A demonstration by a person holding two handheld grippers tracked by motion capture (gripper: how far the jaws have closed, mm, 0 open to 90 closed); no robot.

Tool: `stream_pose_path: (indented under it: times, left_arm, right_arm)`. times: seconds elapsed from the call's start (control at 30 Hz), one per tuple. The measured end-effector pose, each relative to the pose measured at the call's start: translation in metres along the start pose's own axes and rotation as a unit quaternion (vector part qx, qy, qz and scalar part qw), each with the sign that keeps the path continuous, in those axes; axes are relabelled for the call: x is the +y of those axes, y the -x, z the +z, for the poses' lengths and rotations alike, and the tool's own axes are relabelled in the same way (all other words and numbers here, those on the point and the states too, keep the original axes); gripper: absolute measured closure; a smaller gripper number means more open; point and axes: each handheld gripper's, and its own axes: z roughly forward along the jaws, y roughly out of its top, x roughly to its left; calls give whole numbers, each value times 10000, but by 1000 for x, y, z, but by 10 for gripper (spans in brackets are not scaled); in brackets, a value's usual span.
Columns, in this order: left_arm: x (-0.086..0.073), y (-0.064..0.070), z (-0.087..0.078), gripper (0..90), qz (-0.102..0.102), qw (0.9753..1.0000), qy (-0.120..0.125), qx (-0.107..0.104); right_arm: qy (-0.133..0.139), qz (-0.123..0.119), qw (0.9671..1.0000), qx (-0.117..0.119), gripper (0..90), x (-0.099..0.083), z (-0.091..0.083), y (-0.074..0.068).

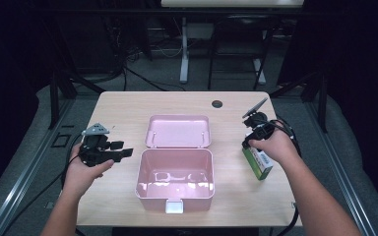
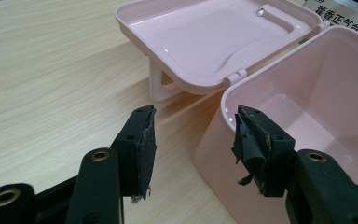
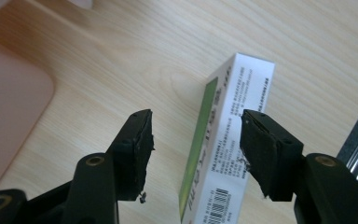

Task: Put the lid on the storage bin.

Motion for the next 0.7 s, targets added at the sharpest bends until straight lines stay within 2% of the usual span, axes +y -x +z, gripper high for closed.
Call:
stream_pose_path:
  times: [0.03,0.3,0.5,0.7]
  left_arm:
    - [0,-1,-1,480,12,10000,-68,-58]
    - [0,-2,-1,480,-19,10000,-47,-36]
    - [-1,-3,-1,480,-12,10000,-60,-31]
    - [0,-4,-1,480,-54,9999,-84,-65]
  right_arm:
    - [-33,15,10000,-10,439,0,1,2]
    - [-571,275,9980,-76,456,-1,11,21]
    - [-716,351,9968,-16,447,-2,18,28]
    - [-778,350,9964,4,362,-3,25,30]
